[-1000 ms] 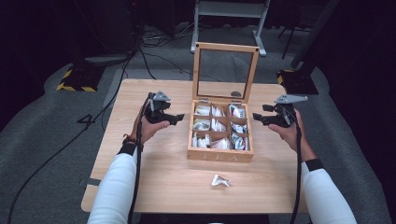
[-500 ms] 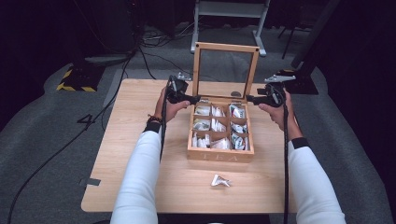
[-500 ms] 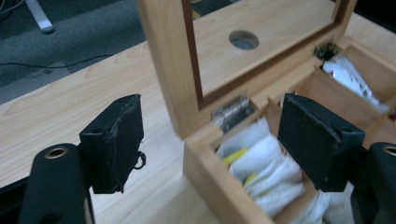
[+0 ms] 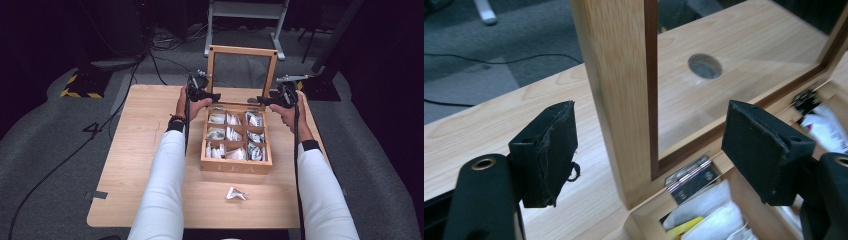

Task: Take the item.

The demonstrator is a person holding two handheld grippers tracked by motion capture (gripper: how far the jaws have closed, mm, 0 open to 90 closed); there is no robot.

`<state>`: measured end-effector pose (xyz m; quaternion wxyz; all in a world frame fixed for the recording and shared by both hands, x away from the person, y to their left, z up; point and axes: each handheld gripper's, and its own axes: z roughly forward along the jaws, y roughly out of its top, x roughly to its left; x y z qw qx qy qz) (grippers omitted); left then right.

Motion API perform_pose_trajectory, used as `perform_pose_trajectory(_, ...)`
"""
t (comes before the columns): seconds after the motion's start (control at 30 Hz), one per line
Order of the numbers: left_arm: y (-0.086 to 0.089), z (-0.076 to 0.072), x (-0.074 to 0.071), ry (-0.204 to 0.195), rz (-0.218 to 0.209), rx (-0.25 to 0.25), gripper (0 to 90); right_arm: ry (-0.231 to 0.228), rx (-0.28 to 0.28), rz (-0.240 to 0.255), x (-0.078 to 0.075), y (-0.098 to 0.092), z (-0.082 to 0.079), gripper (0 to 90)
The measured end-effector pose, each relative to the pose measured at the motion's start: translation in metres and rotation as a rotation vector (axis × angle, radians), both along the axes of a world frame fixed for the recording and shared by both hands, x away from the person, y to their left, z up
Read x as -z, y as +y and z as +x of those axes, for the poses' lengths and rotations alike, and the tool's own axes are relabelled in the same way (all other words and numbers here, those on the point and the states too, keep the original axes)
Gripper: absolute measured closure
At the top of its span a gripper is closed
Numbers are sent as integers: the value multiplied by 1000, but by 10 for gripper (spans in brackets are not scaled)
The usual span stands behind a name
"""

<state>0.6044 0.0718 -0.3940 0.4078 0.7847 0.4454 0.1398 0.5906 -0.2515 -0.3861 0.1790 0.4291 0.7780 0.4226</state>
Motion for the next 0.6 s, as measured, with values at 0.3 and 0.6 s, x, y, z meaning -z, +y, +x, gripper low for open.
perform_pose_trajectory(0.3, -2, 8, 7, 34, -18, 16, 243, 23, 1, 48, 11, 2, 7, 322)
perform_pose_trajectory(0.6, -12, 7, 8, 47, -32, 29, 229, 28, 4, 45, 14, 5, 10, 330)
